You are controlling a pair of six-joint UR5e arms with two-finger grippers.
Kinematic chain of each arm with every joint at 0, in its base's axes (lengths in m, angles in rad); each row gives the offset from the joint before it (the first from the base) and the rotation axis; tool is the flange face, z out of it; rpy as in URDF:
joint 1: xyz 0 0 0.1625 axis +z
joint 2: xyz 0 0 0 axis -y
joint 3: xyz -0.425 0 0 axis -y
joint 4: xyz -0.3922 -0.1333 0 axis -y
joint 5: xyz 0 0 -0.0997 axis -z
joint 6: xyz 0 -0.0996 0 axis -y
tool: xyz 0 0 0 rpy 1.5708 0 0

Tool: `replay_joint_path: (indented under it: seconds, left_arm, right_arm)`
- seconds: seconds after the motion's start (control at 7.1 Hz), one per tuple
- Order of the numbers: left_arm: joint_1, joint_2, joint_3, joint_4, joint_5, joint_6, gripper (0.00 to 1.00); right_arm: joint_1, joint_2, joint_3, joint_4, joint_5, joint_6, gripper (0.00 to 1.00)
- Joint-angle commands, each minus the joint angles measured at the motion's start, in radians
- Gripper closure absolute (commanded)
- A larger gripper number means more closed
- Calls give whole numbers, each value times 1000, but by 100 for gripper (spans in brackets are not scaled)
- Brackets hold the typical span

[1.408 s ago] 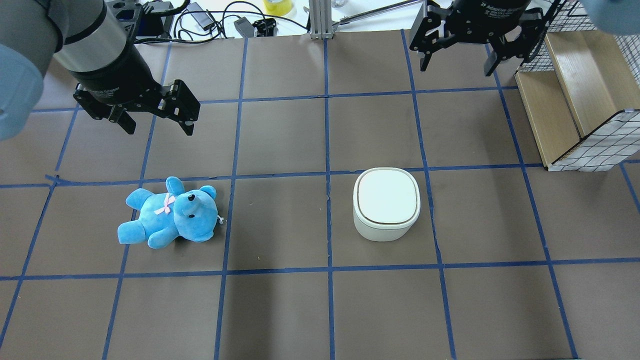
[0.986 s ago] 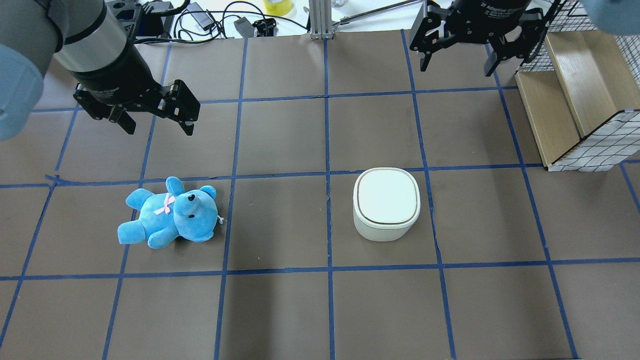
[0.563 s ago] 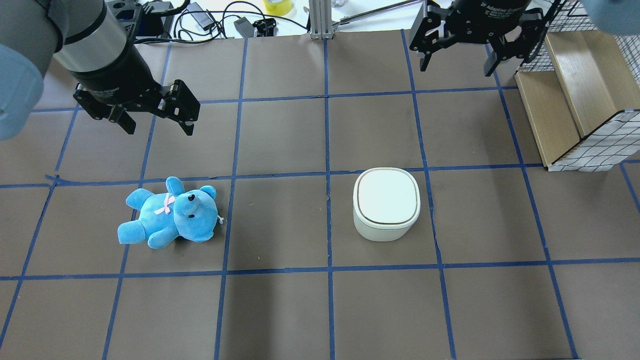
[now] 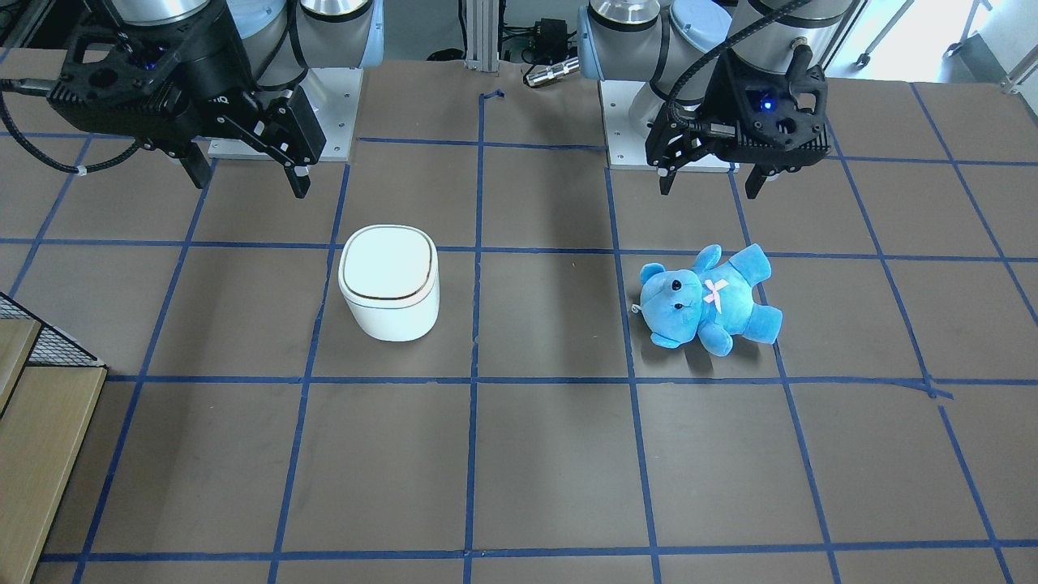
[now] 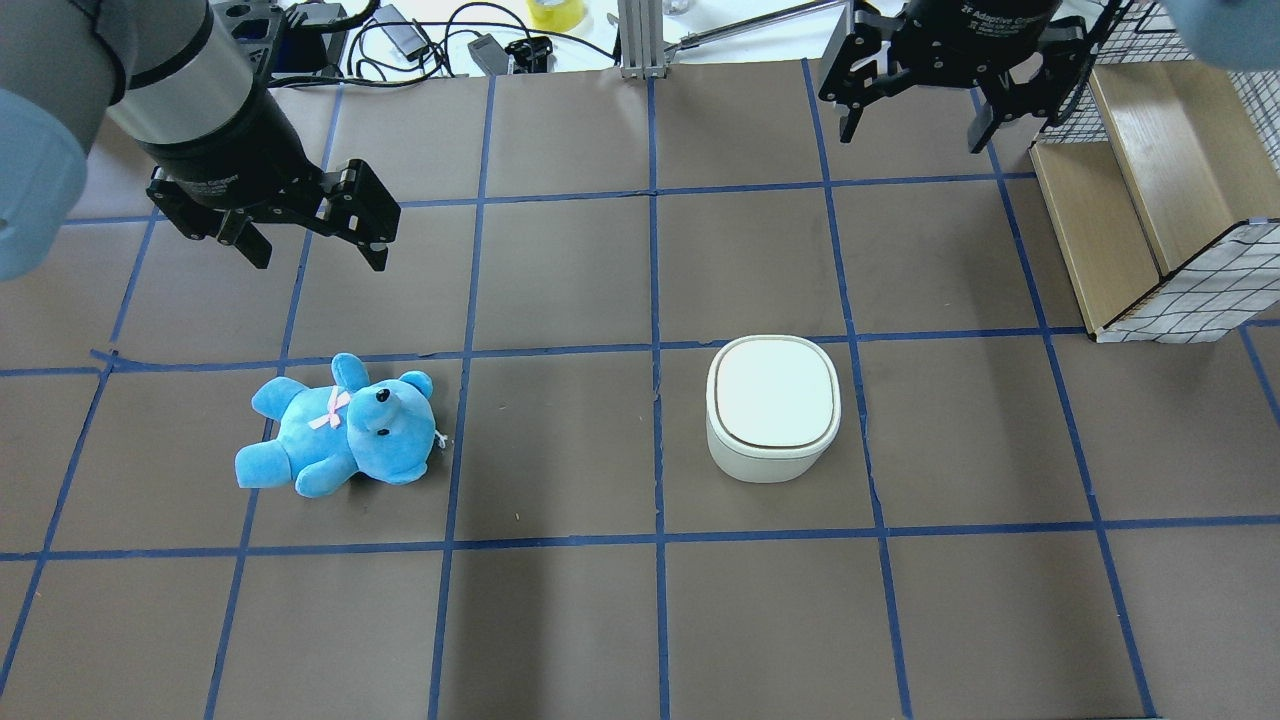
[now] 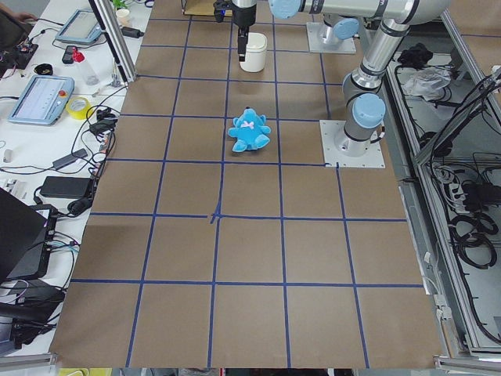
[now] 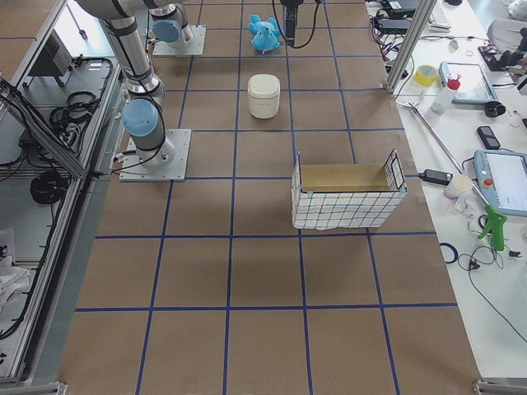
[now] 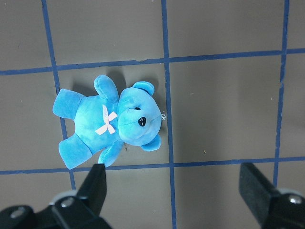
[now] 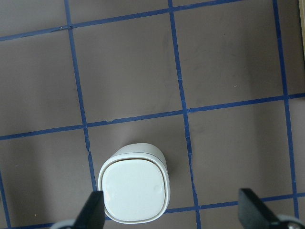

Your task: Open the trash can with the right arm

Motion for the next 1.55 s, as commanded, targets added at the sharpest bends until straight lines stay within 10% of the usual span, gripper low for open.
replay_joint_path:
  seconds: [0.0,0.56,0.99,1.41]
  left_arm:
    - [0,0,0,0,0,0,0]
    - [0,0,0,0,0,0,0]
    - [0,0,0,0,0,0,0]
    - [0,0,0,0,0,0,0]
  right_arm:
    - [0,0,0,1,0,1,0]
    - [0,5,0,-1,-2,-1,0]
    - [0,11,0,-24,-36,2,100]
    - [0,11,0,-21,-34,30,100]
